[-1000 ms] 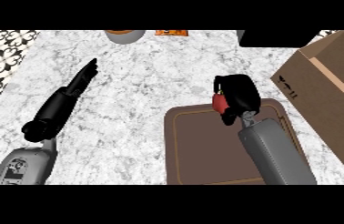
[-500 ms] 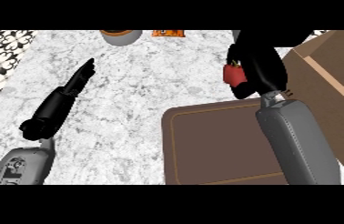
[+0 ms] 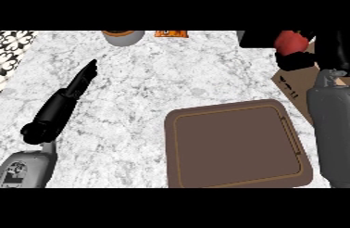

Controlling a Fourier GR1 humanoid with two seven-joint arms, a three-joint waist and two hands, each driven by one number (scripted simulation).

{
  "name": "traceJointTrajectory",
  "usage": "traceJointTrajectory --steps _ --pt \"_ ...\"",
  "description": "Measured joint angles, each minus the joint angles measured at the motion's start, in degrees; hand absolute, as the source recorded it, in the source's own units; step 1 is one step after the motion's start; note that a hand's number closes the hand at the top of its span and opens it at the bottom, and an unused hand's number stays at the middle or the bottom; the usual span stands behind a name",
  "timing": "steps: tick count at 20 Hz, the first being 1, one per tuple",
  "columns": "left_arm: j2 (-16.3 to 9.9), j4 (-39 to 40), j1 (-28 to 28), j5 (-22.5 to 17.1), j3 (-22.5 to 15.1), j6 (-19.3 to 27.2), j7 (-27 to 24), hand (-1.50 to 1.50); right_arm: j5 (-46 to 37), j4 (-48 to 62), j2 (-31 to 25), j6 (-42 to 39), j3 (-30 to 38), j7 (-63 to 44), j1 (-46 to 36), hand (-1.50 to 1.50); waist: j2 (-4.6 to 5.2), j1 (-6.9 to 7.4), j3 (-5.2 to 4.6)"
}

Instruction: Pick the bell pepper from the tray and place it in the cardboard box

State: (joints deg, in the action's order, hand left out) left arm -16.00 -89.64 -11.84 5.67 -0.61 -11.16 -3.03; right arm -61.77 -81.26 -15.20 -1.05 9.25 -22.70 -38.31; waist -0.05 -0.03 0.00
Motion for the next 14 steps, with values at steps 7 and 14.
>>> traceJointTrajectory --steps 7,14 --pt "-0.2 1.6 -0.4 0.2 0.9 -0.9 -1.3 0.00 4.1 8.2 -9.4 0.8 9.6 3.5 -2.0 1.50 0.16 0.23 0.01" --pt "0.3 1.0 -0.7 0.6 0.8 -1.1 -0.9 0.00 5.3 23.4 -18.6 -5.2 12.4 9.6 -2.6 1.50 0.40 0.69 0.02"
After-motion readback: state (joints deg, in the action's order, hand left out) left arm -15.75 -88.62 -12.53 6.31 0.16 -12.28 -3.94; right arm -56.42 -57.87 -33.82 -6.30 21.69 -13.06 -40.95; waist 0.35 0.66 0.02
